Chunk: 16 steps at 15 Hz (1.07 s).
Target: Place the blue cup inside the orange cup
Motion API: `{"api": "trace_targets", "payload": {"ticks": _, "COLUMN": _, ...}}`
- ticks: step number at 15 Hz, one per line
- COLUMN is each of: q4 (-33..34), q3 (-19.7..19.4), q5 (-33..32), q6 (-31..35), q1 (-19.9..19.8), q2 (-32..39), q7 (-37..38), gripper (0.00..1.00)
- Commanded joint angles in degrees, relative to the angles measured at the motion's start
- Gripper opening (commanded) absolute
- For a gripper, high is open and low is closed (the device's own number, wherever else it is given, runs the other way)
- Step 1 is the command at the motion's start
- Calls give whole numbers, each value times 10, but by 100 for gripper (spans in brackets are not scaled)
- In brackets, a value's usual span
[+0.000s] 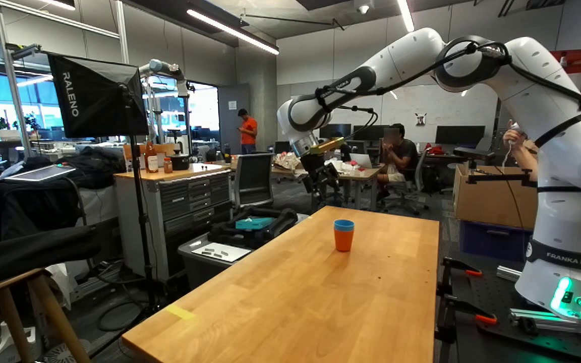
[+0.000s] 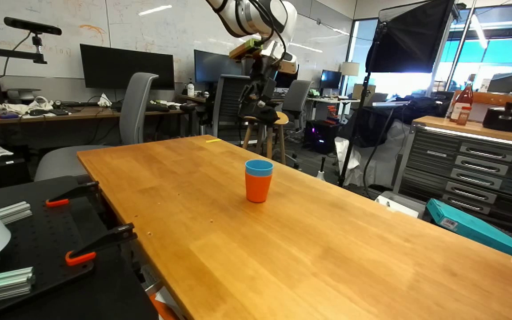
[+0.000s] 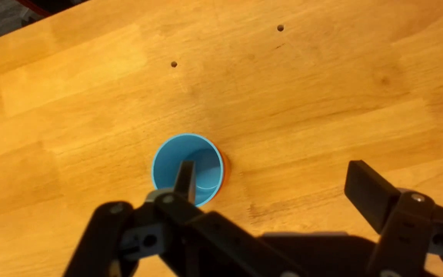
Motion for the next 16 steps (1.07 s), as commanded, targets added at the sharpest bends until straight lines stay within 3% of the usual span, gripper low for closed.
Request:
{"api": "trace_targets", "payload": {"ticks": 1, "q4": 13, "q3": 10, "q5": -20, "q6": -18, "q1": 0, "q2": -6, "q7": -69, "gripper": 100}}
{"api": "trace_targets", "payload": {"ticks": 4, "q4": -6, "q3": 13, "q5": -45, "q6": 11, "q1": 7, "q2": -17, "q7": -95, "gripper": 100}}
{"api": "trace_targets", "payload": {"ticks": 8, "q4": -41, "q3": 15, "q5": -87, "q6": 107, "q1": 16, "q2": -44, "q7": -104, "gripper": 100}}
{"api": "trace_targets", "payload": {"ticks": 10, "q4": -9, "q3": 13, "q5": -72, "q6": 86, "q1": 15, "q2": -16, "q7": -91, "gripper": 100}}
{"api": "trace_targets", "payload": {"ticks": 16, "q4": -21, "q3": 14, "q5": -73, "q6": 101, "q1": 16, "q2": -27, "q7": -91, "gripper": 100}}
